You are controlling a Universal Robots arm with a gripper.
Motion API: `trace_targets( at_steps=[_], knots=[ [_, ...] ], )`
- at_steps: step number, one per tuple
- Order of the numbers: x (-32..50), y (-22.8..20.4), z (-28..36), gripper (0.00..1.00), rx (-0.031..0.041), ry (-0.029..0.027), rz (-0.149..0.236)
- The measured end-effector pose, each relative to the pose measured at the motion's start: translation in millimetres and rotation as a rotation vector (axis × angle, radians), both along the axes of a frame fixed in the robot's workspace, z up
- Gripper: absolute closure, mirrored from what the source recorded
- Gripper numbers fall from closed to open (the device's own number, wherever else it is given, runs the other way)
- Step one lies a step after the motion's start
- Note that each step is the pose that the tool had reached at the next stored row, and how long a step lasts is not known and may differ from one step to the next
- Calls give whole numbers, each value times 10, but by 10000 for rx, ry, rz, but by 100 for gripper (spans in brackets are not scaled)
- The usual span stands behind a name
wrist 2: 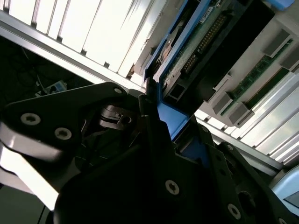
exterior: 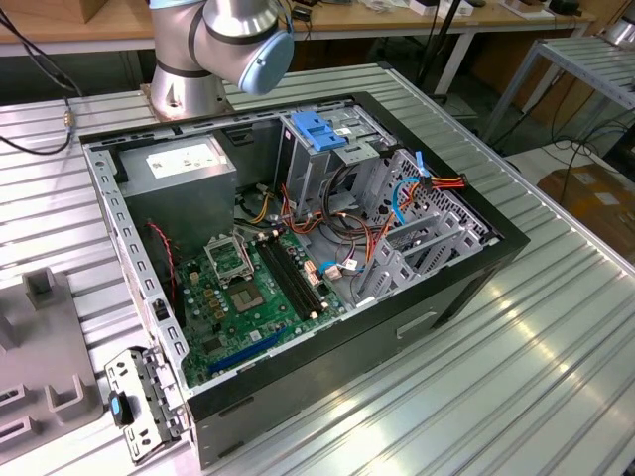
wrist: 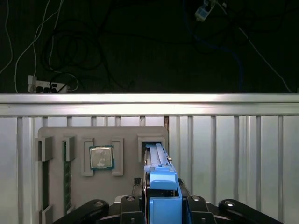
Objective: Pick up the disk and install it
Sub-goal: 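Pick up the disk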
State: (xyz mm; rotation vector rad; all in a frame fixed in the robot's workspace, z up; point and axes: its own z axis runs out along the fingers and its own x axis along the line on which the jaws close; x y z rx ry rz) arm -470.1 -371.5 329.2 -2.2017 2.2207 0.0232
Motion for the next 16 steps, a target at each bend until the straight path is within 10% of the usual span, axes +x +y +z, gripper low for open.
trace_targets(
  at_steps=[16],
  knots=[
    [0,0,72,63,32,9,1]
  ],
)
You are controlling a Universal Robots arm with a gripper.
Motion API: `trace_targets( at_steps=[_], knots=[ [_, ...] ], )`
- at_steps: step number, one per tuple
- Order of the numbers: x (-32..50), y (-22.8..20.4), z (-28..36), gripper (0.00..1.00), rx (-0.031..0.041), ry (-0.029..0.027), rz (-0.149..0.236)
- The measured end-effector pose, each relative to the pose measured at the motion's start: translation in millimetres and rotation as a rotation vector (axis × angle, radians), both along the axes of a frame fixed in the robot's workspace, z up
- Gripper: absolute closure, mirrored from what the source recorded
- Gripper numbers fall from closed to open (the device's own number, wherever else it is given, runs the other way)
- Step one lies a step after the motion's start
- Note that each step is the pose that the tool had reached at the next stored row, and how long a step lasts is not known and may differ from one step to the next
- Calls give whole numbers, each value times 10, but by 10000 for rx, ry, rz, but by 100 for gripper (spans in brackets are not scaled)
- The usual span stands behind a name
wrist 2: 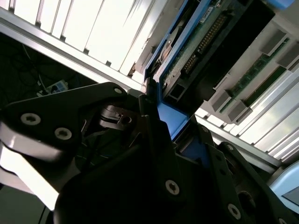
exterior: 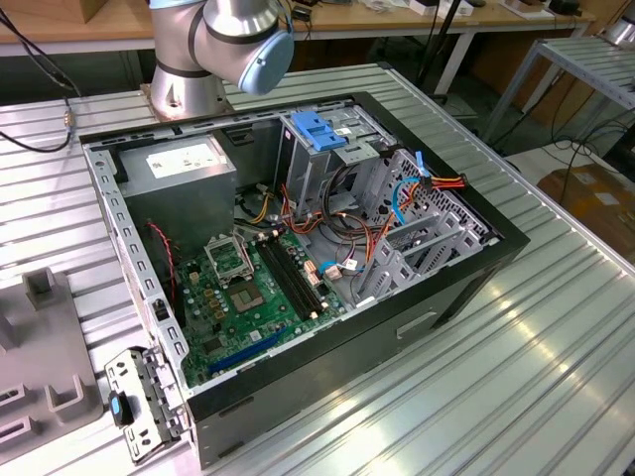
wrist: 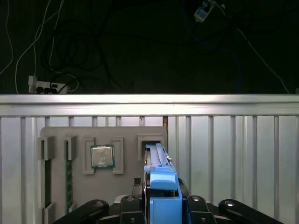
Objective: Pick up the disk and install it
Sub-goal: 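Pick up the disk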
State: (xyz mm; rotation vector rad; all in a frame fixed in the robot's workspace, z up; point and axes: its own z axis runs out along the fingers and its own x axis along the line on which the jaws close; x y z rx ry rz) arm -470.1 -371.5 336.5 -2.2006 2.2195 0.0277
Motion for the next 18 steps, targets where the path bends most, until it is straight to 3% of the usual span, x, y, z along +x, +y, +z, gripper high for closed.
trace_targets(
  at_steps=[11,18],
  knots=[
    [0,0,103,63,62,0,-1],
    [0,0,233,63,131,3,-1]
  ],
)
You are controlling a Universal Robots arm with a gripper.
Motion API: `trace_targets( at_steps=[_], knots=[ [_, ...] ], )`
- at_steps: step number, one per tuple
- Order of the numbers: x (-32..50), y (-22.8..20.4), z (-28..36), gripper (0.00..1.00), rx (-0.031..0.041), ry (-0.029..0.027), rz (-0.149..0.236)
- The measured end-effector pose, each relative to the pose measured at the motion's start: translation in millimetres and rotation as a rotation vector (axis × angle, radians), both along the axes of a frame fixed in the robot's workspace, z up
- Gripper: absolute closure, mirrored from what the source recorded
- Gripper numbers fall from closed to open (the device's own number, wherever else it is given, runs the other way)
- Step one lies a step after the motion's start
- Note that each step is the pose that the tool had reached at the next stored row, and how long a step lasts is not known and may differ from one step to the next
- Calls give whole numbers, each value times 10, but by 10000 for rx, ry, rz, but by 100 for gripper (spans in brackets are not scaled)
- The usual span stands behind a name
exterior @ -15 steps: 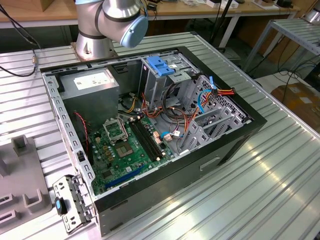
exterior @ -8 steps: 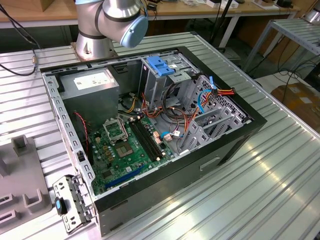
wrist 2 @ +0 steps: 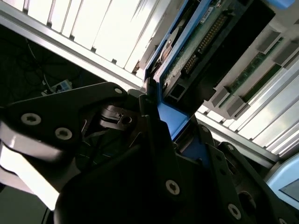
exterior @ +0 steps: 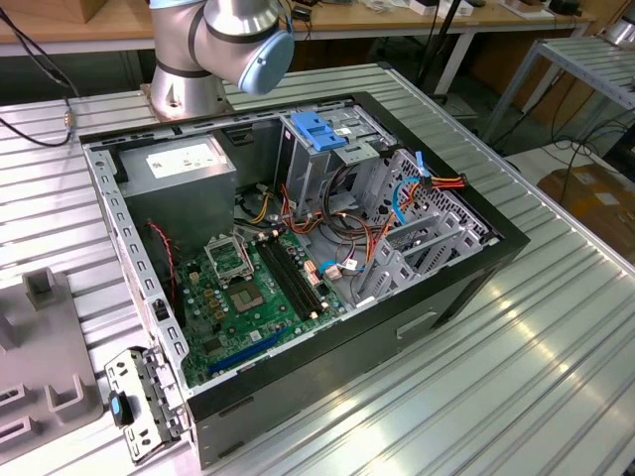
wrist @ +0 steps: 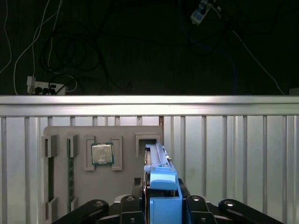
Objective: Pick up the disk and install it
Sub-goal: 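Pick up the disk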
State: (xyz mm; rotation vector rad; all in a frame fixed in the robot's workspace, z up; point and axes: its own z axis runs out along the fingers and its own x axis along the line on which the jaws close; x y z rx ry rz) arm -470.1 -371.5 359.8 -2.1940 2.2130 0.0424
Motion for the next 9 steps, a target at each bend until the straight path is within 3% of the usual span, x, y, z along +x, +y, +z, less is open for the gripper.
trace_targets(
  at_steps=[9],
  knots=[
    [0,0,206,63,112,7,0]
  ],
)
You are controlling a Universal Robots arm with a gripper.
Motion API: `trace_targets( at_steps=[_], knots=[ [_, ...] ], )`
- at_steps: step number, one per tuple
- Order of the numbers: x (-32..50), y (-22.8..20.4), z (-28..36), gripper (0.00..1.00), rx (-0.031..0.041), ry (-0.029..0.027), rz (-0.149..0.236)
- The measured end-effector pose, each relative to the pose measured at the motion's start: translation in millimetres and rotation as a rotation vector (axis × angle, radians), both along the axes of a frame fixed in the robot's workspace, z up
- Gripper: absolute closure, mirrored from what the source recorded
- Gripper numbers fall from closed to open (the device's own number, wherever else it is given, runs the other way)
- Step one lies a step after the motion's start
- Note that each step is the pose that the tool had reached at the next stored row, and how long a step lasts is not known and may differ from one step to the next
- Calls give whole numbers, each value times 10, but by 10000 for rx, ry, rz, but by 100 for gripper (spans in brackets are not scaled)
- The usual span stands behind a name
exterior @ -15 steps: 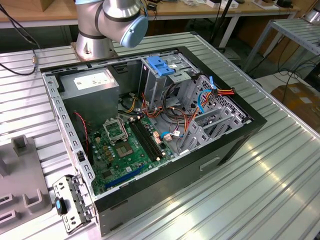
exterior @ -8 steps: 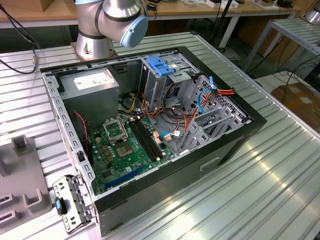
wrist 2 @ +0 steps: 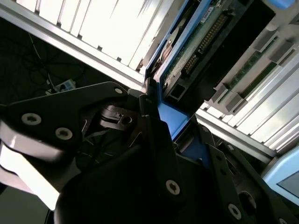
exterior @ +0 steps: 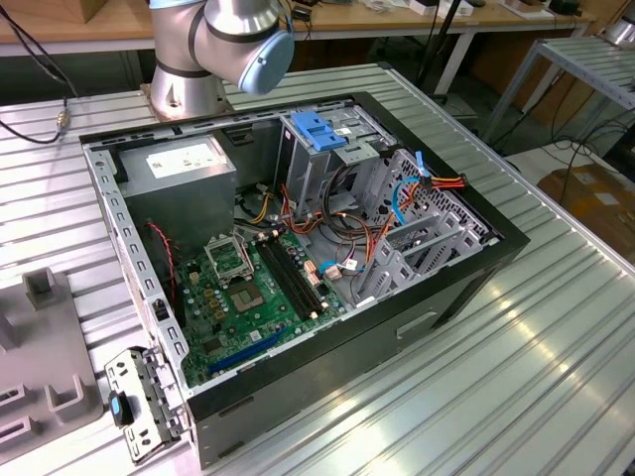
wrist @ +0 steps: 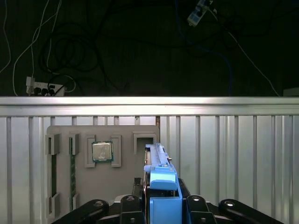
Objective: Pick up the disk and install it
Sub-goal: 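Pick up the disk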
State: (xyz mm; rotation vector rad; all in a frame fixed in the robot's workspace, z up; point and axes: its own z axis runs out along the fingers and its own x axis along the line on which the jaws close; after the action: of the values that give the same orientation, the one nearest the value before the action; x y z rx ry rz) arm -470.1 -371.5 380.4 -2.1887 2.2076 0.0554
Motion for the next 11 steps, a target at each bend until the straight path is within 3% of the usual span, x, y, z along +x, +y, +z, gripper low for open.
trace_targets(
  at_steps=[11],
  knots=[
    [0,0,159,63,53,2,0]
  ],
)
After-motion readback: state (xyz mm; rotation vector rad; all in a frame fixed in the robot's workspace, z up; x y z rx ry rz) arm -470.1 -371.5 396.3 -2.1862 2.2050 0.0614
